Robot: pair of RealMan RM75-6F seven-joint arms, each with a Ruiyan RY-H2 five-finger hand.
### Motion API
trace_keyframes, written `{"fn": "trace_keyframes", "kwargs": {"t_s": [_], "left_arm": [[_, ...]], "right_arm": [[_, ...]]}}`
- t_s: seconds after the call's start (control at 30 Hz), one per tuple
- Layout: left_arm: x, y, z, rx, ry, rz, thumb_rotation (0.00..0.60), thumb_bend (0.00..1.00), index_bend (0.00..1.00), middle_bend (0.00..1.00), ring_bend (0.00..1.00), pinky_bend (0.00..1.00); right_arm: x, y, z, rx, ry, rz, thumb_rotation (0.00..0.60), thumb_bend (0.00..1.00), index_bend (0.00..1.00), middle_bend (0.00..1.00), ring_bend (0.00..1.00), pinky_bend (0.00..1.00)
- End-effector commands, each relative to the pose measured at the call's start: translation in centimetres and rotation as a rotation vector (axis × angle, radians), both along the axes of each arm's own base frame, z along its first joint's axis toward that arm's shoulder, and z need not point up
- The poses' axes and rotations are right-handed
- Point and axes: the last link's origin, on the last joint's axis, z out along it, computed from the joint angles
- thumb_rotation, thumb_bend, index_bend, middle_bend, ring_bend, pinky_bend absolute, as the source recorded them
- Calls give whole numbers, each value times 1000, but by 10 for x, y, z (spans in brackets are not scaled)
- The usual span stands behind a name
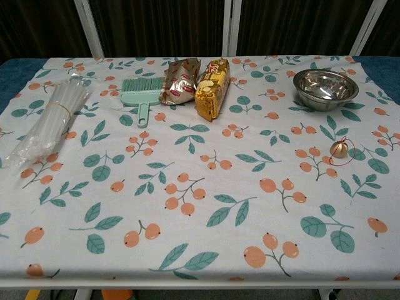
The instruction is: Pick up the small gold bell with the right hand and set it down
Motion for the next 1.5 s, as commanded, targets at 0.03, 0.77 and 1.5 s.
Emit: {"fn": "trace_keyframes", "kwargs": {"t_s": [0.03,0.77,1.5], "left_arm": [[1,0,-1,-6,-5,2,130,0,74,82,3,87],[-2,-1,-5,-29,-25,21,133,0,74,82,3,87],[-12,1,-7,-43,-32,63,139,0,74,82,3,88]], "right_arm": [[-1,0,0,1,-4,-5,479,108,0,0,0,0],[44,-92,-48,220,12,105,589,192,0,0,0,0],[93,-138,-104,347,103,187,600,220,258,0,0,0]]}}
